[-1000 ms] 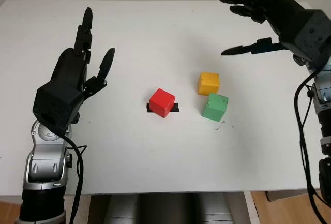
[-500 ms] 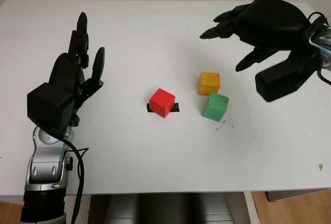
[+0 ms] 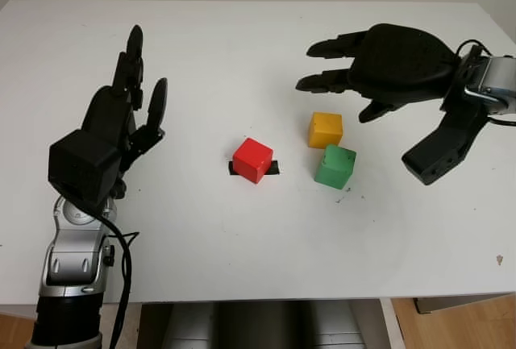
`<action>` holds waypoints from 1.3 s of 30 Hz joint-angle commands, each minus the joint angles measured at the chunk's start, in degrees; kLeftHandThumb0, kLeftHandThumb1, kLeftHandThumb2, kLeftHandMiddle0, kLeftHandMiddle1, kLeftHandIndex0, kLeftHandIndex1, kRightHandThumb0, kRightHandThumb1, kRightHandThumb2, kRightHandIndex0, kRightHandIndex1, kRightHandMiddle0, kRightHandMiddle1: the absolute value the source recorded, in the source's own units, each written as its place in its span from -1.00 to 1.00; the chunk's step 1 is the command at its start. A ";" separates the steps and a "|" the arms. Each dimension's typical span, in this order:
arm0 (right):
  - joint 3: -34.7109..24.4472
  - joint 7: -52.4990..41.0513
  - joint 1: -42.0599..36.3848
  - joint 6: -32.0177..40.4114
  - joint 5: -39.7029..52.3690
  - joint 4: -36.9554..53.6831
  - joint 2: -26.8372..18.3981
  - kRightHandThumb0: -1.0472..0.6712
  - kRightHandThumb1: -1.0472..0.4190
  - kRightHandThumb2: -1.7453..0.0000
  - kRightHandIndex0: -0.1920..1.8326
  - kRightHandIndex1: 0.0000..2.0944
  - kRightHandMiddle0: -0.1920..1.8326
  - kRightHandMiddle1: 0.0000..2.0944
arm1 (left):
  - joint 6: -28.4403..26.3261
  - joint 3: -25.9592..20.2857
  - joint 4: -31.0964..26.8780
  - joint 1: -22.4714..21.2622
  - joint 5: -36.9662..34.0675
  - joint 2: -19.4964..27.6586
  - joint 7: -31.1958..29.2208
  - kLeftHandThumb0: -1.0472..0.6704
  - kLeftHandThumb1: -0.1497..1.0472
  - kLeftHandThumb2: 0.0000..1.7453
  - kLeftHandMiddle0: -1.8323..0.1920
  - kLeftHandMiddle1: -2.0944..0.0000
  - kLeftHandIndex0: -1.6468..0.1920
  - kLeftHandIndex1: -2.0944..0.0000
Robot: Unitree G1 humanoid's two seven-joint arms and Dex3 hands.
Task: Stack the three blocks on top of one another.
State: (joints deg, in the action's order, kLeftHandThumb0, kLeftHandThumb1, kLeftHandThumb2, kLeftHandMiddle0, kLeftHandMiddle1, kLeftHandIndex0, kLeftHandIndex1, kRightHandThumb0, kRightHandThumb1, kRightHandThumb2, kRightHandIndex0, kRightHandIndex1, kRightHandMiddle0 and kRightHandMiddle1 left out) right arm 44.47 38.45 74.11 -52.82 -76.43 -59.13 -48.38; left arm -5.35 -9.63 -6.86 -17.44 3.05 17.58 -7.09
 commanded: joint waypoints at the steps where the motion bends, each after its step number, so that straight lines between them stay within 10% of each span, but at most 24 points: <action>1: 1.11 0.92 1.06 -0.61 -0.13 -1.04 0.72 -0.35 -0.62 0.93 -0.39 -0.95 -0.31 -0.94 | -0.22 0.31 -0.59 0.40 0.54 0.42 0.34 -0.72 1.00 -0.23 0.93 0.95 0.91 0.95; 39: 13.36 10.70 2.85 6.30 -4.74 -8.23 4.74 -0.13 -0.68 0.93 -0.31 -0.93 -0.16 -0.89 | -2.40 1.41 -3.04 2.84 2.33 -0.62 2.19 -0.77 1.00 -0.24 0.89 0.94 0.86 0.93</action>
State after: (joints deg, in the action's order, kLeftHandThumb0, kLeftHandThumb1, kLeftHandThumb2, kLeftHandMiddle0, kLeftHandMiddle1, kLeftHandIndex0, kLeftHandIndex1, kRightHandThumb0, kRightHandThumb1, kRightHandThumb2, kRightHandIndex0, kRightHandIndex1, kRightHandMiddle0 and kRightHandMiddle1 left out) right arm 57.46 48.73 75.36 -47.06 -80.79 -67.09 -43.64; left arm -7.97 -8.41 -8.77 -15.36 5.21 16.96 -5.18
